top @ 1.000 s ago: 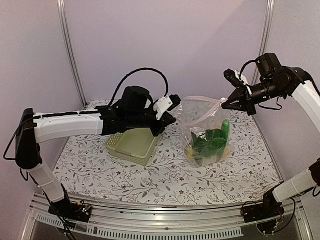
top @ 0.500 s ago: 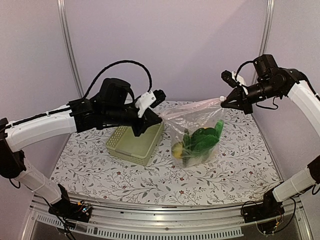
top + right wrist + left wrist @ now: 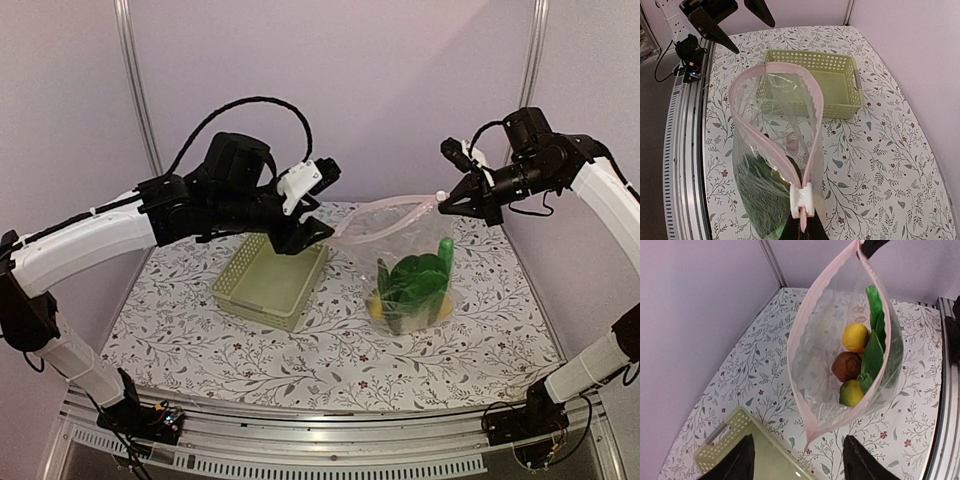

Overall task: Place the food in the zip-top bag and seal the zipper
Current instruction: Adjust the zipper food storage bag at the center of the board, then hold the zipper from the zipper food storage bag.

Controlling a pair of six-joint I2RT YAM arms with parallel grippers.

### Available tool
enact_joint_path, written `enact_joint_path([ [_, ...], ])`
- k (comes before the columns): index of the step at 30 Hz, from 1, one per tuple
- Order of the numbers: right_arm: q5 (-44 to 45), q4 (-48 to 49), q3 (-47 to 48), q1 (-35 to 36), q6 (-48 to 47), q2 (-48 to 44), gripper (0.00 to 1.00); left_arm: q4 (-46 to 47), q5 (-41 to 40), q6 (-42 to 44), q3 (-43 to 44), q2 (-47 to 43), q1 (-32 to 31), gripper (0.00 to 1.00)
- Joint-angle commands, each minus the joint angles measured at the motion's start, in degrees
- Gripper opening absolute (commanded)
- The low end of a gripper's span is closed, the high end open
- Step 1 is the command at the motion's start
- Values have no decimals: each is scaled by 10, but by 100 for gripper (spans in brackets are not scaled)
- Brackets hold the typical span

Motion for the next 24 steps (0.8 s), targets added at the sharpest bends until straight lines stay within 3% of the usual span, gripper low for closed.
enact_joint_path([
  [1, -21, -14, 20, 7, -14, -10, 0, 143, -23, 27, 28, 0, -34, 61],
  [5, -16, -25, 29, 14, -15, -10, 0, 206, 34, 34, 79, 50, -45, 59],
  [11, -14, -35, 35, 23, -14, -13, 0, 196, 127, 21, 204, 165, -52, 56],
  [16, -14, -39, 34, 27, -11, -17, 0, 161, 145, 25, 288, 238, -67, 53],
  [24, -13, -36, 18, 31, -11, -24, 0, 160, 158, -2, 311, 271, -69, 48],
])
